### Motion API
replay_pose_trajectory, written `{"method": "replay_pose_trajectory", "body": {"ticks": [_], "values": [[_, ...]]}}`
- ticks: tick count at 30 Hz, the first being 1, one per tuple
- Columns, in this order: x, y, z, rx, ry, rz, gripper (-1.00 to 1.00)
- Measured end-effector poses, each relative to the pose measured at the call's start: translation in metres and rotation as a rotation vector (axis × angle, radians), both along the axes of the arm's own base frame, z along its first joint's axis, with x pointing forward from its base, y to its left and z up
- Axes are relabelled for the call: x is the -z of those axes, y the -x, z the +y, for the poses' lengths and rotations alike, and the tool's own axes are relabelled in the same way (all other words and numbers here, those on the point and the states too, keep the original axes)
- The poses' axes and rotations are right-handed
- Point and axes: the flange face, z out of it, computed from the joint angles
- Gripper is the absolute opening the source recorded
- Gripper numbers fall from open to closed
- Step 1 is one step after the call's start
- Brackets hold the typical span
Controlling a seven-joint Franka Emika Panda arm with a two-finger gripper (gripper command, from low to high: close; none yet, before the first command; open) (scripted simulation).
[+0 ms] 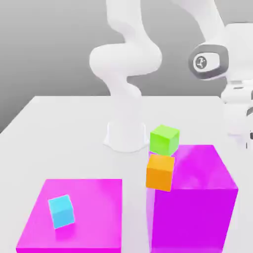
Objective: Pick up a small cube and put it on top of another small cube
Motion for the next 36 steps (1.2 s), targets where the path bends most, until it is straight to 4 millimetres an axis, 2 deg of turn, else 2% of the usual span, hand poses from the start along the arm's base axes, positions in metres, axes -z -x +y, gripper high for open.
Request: {"method": "replay_pose_trajectory", "body": {"ticks": [4, 5, 7, 13, 14, 21, 28, 29, 31, 32, 36], "values": [[0.049, 0.014, -0.027, 0.079, 0.067, 0.13, 0.0], [0.056, 0.016, -0.035, 0.088, 0.079, 0.149, 0.0], [0.07, 0.023, -0.033, 0.062, 0.09, 0.16, 0.0], [0.122, 0.028, -0.031, 0.049, 0.092, 0.166, 0.0], [0.127, 0.028, -0.032, 0.049, 0.092, 0.167, -1.0], [0.126, 0.028, -0.032, 0.048, 0.092, 0.166, -1.0], [0.069, 0.029, -0.03, 0.043, 0.095, 0.164, -1.0], [0.063, 0.026, -0.027, 0.029, 0.098, 0.167, -1.0], [0.055, 0.025, -0.009, -0.047, 0.129, 0.178, -1.0], [0.049, 0.017, -0.003, -0.068, 0.14, 0.182, -1.0], [0.016, -0.037, -0.001, -0.087, 0.167, 0.198, -1.0]]}}
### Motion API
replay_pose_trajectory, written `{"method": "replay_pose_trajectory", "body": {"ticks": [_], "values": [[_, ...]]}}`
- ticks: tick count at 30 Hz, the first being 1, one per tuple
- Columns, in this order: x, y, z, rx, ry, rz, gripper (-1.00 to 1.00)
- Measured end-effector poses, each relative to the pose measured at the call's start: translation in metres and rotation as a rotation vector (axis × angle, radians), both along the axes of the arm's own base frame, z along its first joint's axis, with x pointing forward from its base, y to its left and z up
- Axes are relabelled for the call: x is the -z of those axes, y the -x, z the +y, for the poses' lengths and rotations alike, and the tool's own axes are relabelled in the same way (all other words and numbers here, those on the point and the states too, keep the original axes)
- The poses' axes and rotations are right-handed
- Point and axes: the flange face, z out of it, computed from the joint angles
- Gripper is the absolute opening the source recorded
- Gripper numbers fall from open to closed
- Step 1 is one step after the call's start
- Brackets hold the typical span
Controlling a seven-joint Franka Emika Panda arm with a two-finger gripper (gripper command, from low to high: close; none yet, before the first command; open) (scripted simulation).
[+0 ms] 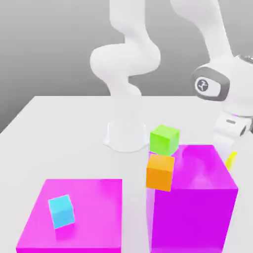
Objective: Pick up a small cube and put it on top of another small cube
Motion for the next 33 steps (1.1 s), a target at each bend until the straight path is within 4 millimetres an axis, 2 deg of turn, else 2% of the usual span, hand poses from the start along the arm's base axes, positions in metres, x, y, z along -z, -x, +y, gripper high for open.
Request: {"method": "replay_pose_trajectory", "body": {"ticks": [6, 9, 10, 13, 16, 18, 19, 20, 22, 23, 28, 29, 31, 33], "values": [[-0.064, -0.072, -0.01, -0.044, 0.036, 0.023, -1.0], [-0.101, -0.103, -0.024, -0.056, 0.048, 0.031, -1.0], [-0.113, -0.113, -0.034, -0.044, 0.046, 0.03, -1.0], [-0.15, -0.152, -0.097, 0.059, 0.033, 0.025, -1.0], [-0.188, -0.173, -0.145, 0.118, 0.02, 0.016, -1.0], [-0.206, -0.178, -0.195, 0.222, -0.024, -0.014, -1.0], [-0.204, -0.178, -0.211, 0.258, -0.044, -0.027, -1.0], [-0.195, -0.179, -0.218, 0.276, -0.053, -0.034, -1.0], [-0.167, -0.179, -0.224, 0.29, -0.06, -0.039, -1.0], [-0.156, -0.178, -0.226, 0.292, -0.062, -0.04, 1.0], [-0.156, -0.178, -0.226, 0.292, -0.062, -0.04, 1.0], [-0.151, -0.178, -0.226, 0.293, -0.06, -0.042, 1.0], [-0.168, -0.179, -0.226, 0.293, -0.059, -0.043, 1.0], [-0.197, -0.179, -0.226, 0.293, -0.058, -0.044, 1.0]]}}
